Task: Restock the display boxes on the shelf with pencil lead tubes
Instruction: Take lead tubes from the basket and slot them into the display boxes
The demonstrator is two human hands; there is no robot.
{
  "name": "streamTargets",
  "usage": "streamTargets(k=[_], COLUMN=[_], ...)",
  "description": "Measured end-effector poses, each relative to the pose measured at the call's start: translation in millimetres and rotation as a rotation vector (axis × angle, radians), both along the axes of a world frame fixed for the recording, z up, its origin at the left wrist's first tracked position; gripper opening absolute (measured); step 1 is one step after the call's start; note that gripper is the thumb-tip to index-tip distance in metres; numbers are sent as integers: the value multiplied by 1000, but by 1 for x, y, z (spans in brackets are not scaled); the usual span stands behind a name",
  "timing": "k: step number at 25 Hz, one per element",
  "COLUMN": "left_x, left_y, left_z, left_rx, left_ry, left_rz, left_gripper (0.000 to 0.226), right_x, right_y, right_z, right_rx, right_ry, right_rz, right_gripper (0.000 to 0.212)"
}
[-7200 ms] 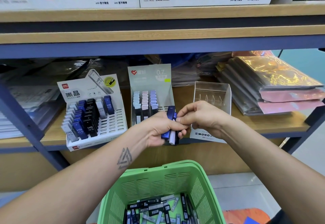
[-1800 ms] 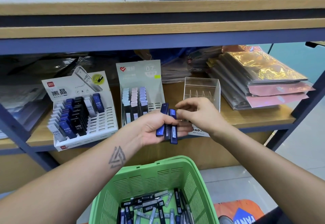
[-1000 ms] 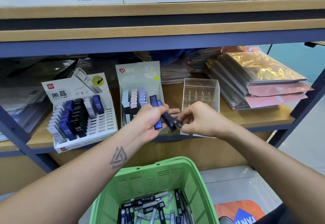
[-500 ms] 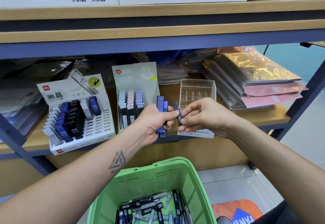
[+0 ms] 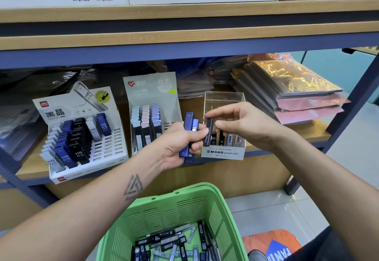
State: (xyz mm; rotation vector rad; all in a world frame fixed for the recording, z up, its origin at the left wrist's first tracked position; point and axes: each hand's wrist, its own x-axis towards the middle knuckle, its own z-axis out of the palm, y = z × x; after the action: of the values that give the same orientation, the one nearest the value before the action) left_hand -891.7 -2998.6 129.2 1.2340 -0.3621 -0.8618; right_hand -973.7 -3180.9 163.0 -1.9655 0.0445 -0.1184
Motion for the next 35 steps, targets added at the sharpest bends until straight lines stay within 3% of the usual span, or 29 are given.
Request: streamTargets(k=[6,9,13,16,26,29,33,35], left_x=[1,5,6,6,2,3,8,10], left_y=[-1,-1,-1,-1,-6,-9,-8,-5], left_z=[-3,-10,-10,-9,-11,-12,-10,-10], left_rx=[36,90,78,71,129,136,113,106], left_ry=[14,-5,32,32,-174,-148,5,47], left_rz=[-98,-31,11,47,216,242,231,208], left_gripper=[15,30,16,18,26,25,10,10], right_x=[-1,-1,1,0,3,6,22,33], right_y=[-11,-14,-13,-12,0,-5,-16,-16], right_z=[1,-1,-3,-2,-6,-1,11,6], right_rx=[-7,14,79,112,256,132,-399,-569], right_ry=[-51,-54,-37,-22,-18,-123,-300,-318], right_rz=[-131,-167,-160,-167,-305,-361,-509,-506], right_gripper=[9,11,16,15,12,15,16,18])
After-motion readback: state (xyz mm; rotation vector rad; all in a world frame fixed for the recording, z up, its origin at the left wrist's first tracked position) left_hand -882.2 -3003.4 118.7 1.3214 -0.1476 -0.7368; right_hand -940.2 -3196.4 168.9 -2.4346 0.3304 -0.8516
